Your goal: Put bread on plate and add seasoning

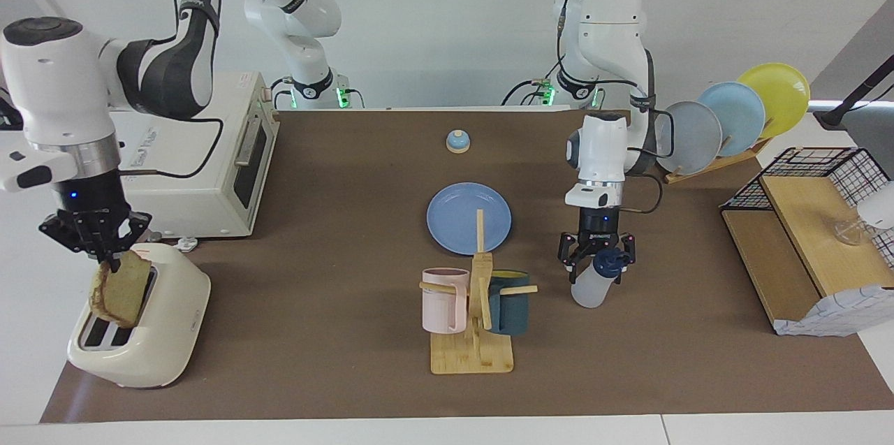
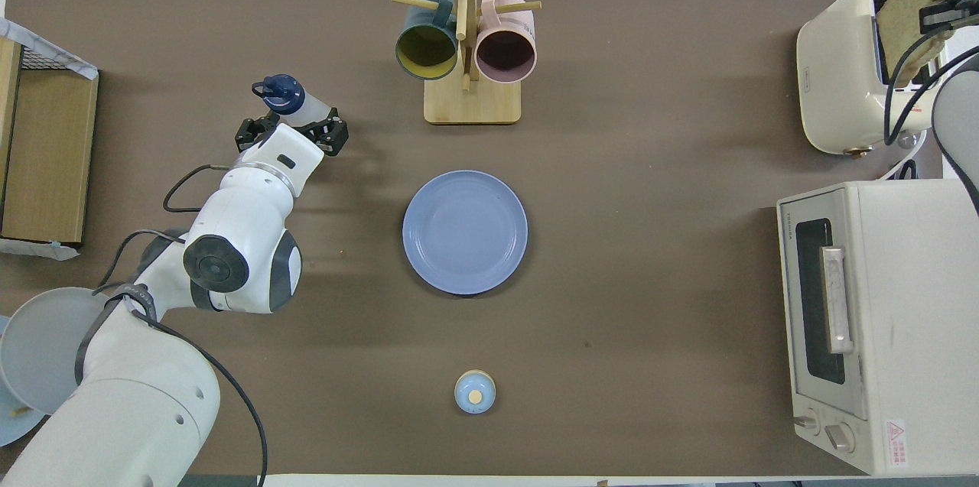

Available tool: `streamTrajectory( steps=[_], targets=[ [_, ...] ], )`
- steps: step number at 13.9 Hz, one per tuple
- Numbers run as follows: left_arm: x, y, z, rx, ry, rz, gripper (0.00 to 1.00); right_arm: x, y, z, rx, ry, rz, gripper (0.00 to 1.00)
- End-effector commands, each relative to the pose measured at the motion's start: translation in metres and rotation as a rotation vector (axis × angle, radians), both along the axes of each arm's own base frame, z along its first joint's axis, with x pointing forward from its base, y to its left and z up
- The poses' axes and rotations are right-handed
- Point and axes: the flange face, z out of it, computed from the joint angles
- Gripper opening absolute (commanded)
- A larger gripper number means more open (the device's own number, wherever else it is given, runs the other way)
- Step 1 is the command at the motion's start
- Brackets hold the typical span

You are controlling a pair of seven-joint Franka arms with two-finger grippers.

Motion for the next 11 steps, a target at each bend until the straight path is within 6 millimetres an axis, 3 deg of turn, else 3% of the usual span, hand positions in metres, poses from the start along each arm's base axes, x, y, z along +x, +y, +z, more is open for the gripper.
streamTrajectory(
  steps=[1, 4, 7, 9, 11],
  targets=[
    [0.005, -0.002, 0.001, -0.014, -0.029, 0.020, 1.00, -0.023, 0.045, 0.034, -0.060, 0.063, 0.060, 0.00],
    [0.006, 0.000, 0.001, -0.026, -0.027, 0.035, 1.00, -0.052, 0.121, 0.059, -0.047, 0.119, 0.099, 0.00],
    [0.007, 0.001, 0.003, -0.032, -0.032, 0.040, 1.00, -0.072, 0.210, 0.064, 0.046, 0.086, -0.004, 0.00],
    [0.009, 0.000, 0.005, -0.033, -0.036, 0.038, 1.00, -0.083, 0.244, 0.061, 0.118, 0.104, 0.002, 0.00],
    [0.009, -0.001, 0.006, -0.035, -0.036, 0.039, 0.87, -0.097, 0.270, 0.055, 0.170, 0.152, 0.026, 0.00]
  ],
)
